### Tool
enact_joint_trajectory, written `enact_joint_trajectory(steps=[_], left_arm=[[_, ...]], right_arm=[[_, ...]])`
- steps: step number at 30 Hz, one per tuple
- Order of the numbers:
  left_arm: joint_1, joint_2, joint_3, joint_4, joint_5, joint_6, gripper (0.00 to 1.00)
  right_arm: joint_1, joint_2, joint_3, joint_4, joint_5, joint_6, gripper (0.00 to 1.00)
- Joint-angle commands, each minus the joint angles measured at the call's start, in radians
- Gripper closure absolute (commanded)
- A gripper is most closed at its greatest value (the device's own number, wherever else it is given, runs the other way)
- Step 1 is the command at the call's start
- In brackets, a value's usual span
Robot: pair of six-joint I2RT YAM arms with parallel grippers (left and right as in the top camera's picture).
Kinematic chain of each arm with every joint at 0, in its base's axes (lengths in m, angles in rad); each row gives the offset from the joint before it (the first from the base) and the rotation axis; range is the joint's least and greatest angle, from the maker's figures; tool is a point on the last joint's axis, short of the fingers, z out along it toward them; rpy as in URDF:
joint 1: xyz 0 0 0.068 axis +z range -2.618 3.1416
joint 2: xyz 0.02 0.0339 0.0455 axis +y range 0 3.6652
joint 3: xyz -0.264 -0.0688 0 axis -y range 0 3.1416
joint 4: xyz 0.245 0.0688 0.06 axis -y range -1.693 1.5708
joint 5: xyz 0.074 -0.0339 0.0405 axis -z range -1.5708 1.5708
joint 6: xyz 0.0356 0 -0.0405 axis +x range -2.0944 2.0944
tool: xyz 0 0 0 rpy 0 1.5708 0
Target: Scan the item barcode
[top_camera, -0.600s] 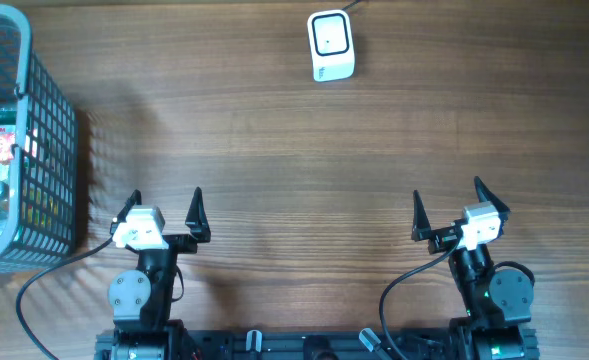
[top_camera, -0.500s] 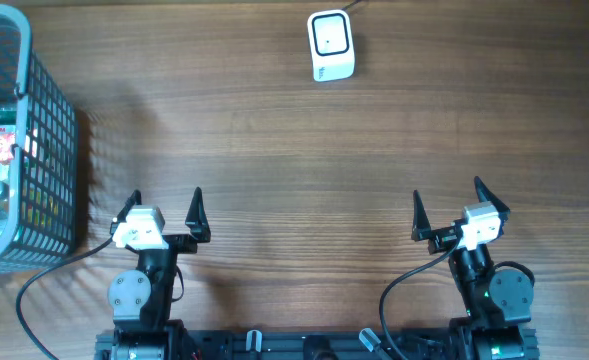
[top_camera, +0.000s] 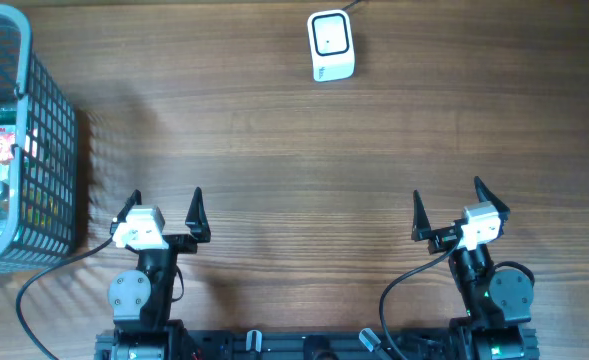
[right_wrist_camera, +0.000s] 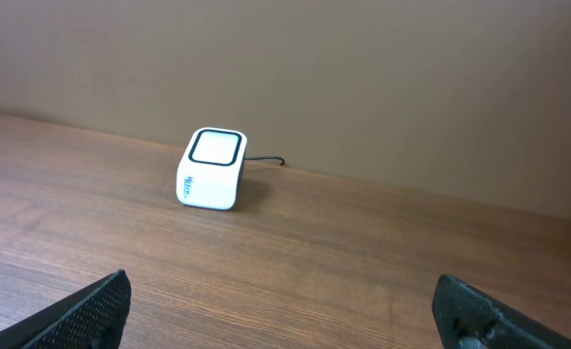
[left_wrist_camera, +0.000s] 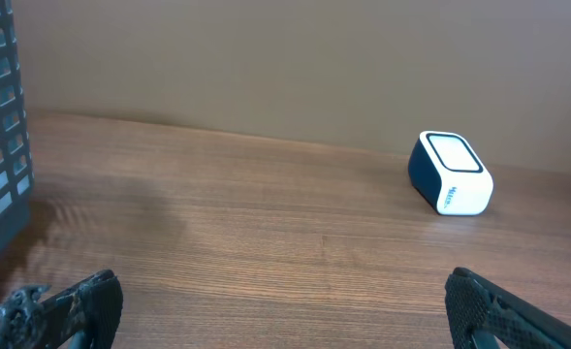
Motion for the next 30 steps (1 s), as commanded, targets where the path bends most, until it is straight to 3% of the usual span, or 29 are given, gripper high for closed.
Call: enact_joint_trajectory(steps=[1, 23, 25, 28, 30], left_arm=[[0.003, -0.006, -0.002, -0.009, 0.009, 0.019, 0.00], [0.003, -0.006, -0.002, -0.005, 0.035, 0.020, 0.00], [0.003, -0.006, -0.002, 0.061, -0.003, 0.027, 0.00], [0.003, -0.006, 0.011, 0.216, 0.101, 0.027, 0.00], [0.003, -0.006, 0.081, 0.200, 0.106, -0.005, 0.00]], right_arm=[[-0.001, -0.011, -0.001, 0.002, -0.016, -0.009, 0.00], [-0.001, -0.011, -0.001, 0.002, -0.016, -0.009, 0.00], [-0.001, -0.011, -0.001, 0.002, -0.016, -0.009, 0.00], [-0.001, -0.011, -0.001, 0.002, -0.016, -0.009, 0.00], [-0.001, -0.011, -0.001, 0.002, -0.016, -0.009, 0.00]])
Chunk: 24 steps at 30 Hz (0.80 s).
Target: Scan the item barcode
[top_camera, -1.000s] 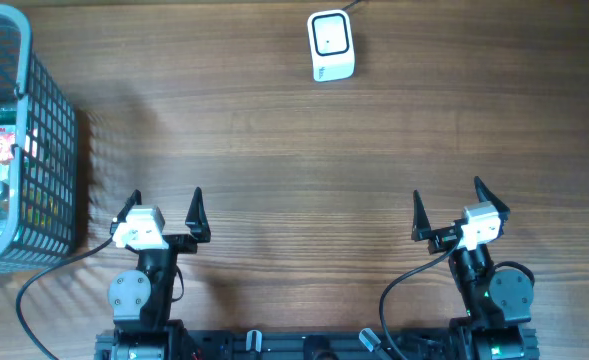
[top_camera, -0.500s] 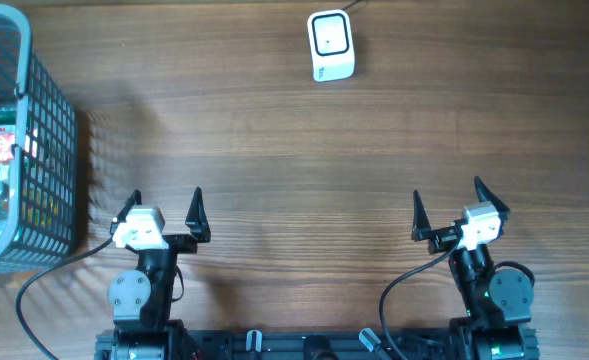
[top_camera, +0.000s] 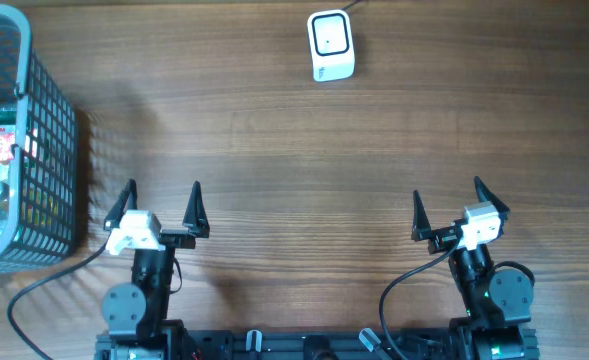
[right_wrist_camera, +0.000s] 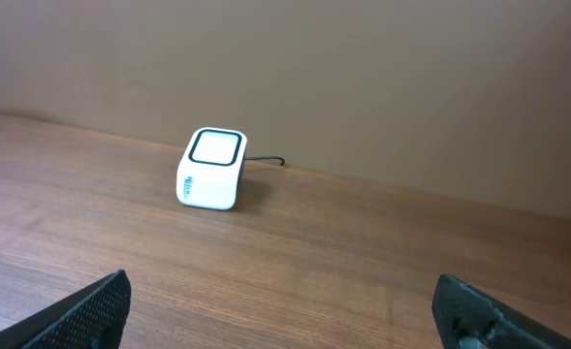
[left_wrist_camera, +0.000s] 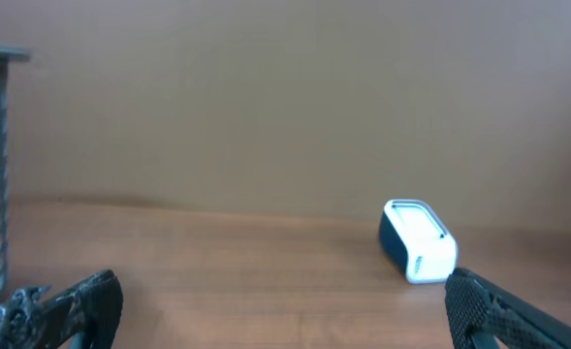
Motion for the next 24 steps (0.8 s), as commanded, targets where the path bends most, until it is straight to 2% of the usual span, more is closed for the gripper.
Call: enact_joint_trajectory(steps=[1, 5, 8, 16, 18, 20, 22, 24], left_arm=[[0.003, -0.005, 0.122, -0.042, 0.061, -0.024, 0.00], [0.003, 0.056, 0.396, -0.314, 0.061, -0.033, 0.00], [0.003, 0.194, 0.665, -0.542, 0.060, -0.033, 0.00], [0.003, 0.860, 1.487, -1.236, 0.019, -0.033, 0.00], [0.003, 0.986, 1.617, -1.300, 0.019, -0.034, 0.00], [0.003, 1.093, 1.694, -1.289, 0.020, -0.034, 0.00], [0.003, 1.154, 1.701, -1.236, 0.069, -0.052, 0.00], [0.004, 1.214, 1.701, -1.194, 0.068, -0.014, 0.00]], right_arm=[[-0.001, -0.011, -0.001, 0.003, -0.016, -0.008, 0.00], [-0.001, -0.011, -0.001, 0.003, -0.016, -0.008, 0.00], [-0.001, -0.011, -0.001, 0.003, -0.016, -0.008, 0.00], [-0.001, -0.011, -0.001, 0.003, -0.016, -0.009, 0.00], [-0.001, -0.011, -0.001, 0.003, -0.016, -0.009, 0.00], [-0.001, -0.011, -0.001, 0.003, -0.016, -0.009, 0.00], [-0.001, -0.011, -0.001, 0.003, -0.016, -0.009, 0.00], [-0.001, -0.011, -0.001, 0.003, -0.016, -0.008, 0.00]])
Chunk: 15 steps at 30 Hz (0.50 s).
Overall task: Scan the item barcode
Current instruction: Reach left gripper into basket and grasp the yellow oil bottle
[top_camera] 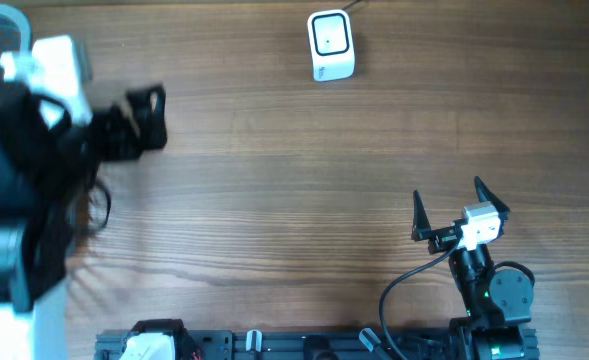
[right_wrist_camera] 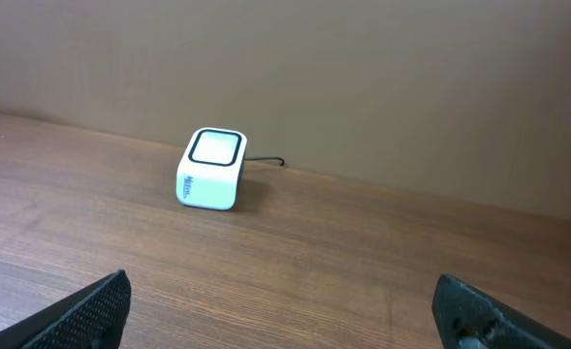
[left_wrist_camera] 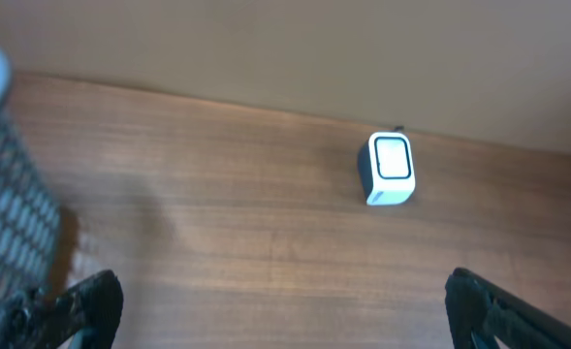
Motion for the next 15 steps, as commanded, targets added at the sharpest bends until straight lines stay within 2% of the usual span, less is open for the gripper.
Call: enact_joint_trajectory(steps=[1, 4, 7, 12, 15], left_arm=[[0.012, 0.116, 0.022, 0.058, -0.008, 0.019, 0.00], [0.097, 0.164, 0.023, 0.053, -0.112, -0.011, 0.01], [0.277, 0.165, 0.023, 0.048, -0.104, -0.070, 0.00], [0.574, 0.171, 0.023, 0.042, -0.093, -0.061, 0.00], [0.707, 0.192, 0.023, 0.042, -0.093, -0.061, 0.00]], right_arm=[[-0.001, -0.009, -0.001, 0.003, -0.015, -0.005, 0.00], [-0.001, -0.009, -0.001, 0.003, -0.015, -0.005, 0.00], [-0.001, -0.009, -0.001, 0.003, -0.015, -0.005, 0.00], [-0.001, -0.009, -0.001, 0.003, -0.015, -0.005, 0.00], [-0.001, -0.009, -0.001, 0.003, -0.015, -0.005, 0.00]])
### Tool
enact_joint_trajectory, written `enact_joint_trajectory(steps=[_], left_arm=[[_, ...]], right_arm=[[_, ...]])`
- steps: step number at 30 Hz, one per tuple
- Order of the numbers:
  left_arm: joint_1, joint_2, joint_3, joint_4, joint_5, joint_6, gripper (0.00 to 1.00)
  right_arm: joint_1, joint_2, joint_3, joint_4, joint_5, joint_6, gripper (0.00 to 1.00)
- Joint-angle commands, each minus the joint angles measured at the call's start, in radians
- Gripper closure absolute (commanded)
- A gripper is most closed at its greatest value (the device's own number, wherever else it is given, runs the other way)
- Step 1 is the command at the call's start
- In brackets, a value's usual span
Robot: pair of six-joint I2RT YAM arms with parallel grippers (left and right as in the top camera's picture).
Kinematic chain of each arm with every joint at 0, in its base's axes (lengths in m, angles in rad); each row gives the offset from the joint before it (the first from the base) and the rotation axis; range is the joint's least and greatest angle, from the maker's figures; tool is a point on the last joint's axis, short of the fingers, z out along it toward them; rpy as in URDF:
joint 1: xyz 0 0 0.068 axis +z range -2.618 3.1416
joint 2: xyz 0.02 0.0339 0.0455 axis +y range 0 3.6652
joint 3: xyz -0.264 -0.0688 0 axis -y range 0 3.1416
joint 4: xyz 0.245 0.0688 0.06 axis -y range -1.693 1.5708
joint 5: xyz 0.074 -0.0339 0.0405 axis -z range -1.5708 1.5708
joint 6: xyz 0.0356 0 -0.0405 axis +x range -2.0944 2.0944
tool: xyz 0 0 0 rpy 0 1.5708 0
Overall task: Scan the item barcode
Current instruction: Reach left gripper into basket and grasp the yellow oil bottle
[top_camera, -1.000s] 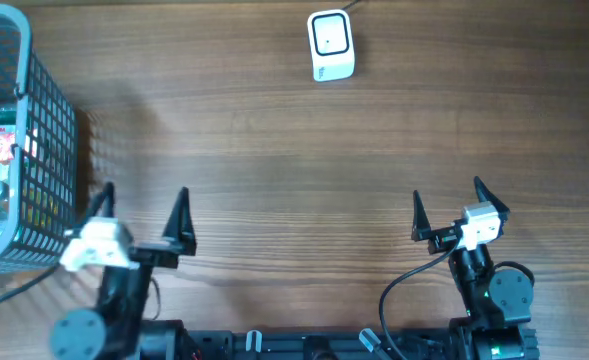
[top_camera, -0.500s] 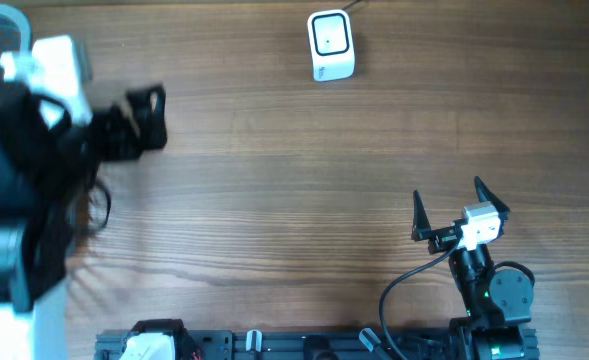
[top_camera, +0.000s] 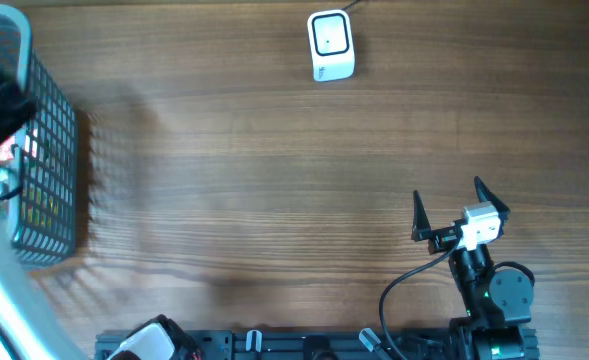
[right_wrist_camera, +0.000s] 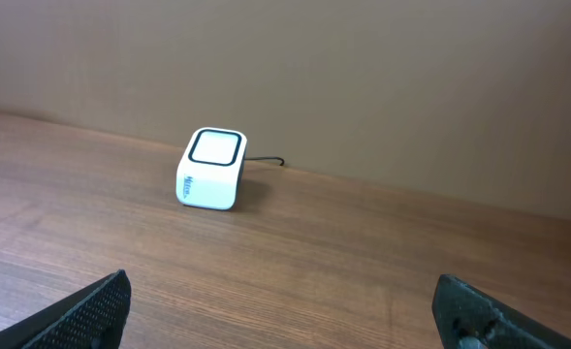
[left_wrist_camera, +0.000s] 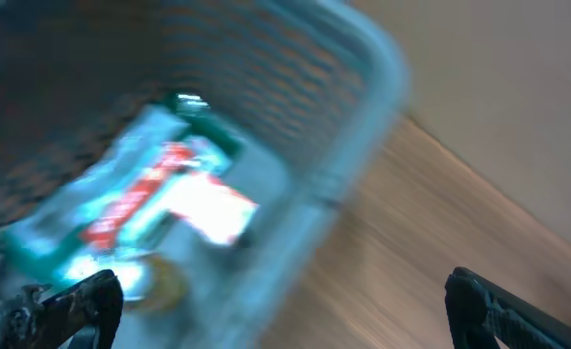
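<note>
The white barcode scanner [top_camera: 330,45] stands at the table's far middle, also in the right wrist view [right_wrist_camera: 211,169]. A grey mesh basket [top_camera: 52,150] at the far left holds packaged items; a red, white and green packet [left_wrist_camera: 183,189] shows blurred inside it. My left gripper [left_wrist_camera: 285,315] hangs open over the basket with nothing between its fingers; overhead it is a dark blur. My right gripper [top_camera: 446,205] rests open and empty near the front right edge, facing the scanner.
The basket rim [left_wrist_camera: 363,58] runs across the left wrist view, with bare wooden table [left_wrist_camera: 479,223] to its right. The scanner's cable [right_wrist_camera: 270,161] leads off behind it. A white arm segment crosses the front left corner.
My left gripper has gone from above the table just right of the basket to over the basket's inside, now looking down at the packets. It stays open. The right arm has not moved.
Both grippers rested open at the front edge, facing the scanner. The left one then tilted upward in place. Later it was high over the table beside the basket, and now it is above the basket's contents. The right gripper stayed still throughout.
</note>
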Motion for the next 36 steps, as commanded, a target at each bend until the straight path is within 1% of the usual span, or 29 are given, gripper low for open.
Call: enact_joint_trajectory(steps=[1, 2, 4, 7, 8, 11, 15, 18, 19, 24, 25, 29, 32, 36], left_arm=[[0.150, 0.027, 0.021, -0.003, -0.003, -0.008, 0.00], [0.174, 0.048, 0.020, -0.014, -0.003, -0.003, 0.00], [0.192, 0.093, 0.008, -0.043, -0.003, 0.067, 0.00], [0.192, 0.153, -0.014, -0.047, -0.016, 0.166, 0.00], [0.192, 0.159, -0.014, -0.047, -0.019, 0.189, 0.00], [0.192, 0.195, -0.014, -0.064, -0.019, 0.337, 0.00], [0.192, 0.223, -0.028, -0.085, -0.021, 0.446, 0.00], [0.195, 0.224, -0.087, -0.084, -0.039, 0.531, 0.02], [0.203, 0.224, -0.113, -0.080, -0.053, 0.546, 0.02], [0.267, 0.224, -0.209, -0.025, -0.055, 0.546, 0.00], [0.280, 0.224, -0.225, -0.006, -0.050, 0.545, 0.02], [0.304, 0.230, -0.302, 0.085, 0.040, 0.546, 0.00], [0.304, 0.257, -0.349, 0.144, 0.053, 0.565, 0.01], [0.304, 0.338, -0.359, 0.172, 0.177, 0.576, 0.00]], right_arm=[[-0.001, -0.009, -0.001, 0.003, -0.015, -0.005, 0.00], [-0.001, -0.009, -0.001, 0.003, -0.015, -0.005, 0.00], [-0.001, -0.009, -0.001, 0.003, -0.015, -0.005, 0.00], [-0.001, -0.009, -0.001, 0.003, -0.015, -0.005, 0.00], [-0.001, -0.009, -0.001, 0.003, -0.015, -0.005, 0.00], [-0.001, -0.009, -0.001, 0.003, -0.015, -0.005, 0.00], [-0.001, -0.009, -0.001, 0.003, -0.015, -0.005, 0.00], [-0.001, -0.009, -0.001, 0.003, -0.015, -0.005, 0.00], [-0.001, -0.009, -0.001, 0.003, -0.015, -0.005, 0.00], [-0.001, -0.009, -0.001, 0.003, -0.015, -0.005, 0.00], [-0.001, -0.009, -0.001, 0.003, -0.015, -0.005, 0.00], [-0.001, -0.009, -0.001, 0.003, -0.015, -0.005, 0.00], [-0.001, -0.009, -0.001, 0.003, -0.015, -0.005, 0.00], [-0.001, -0.009, -0.001, 0.003, -0.015, -0.005, 0.00]])
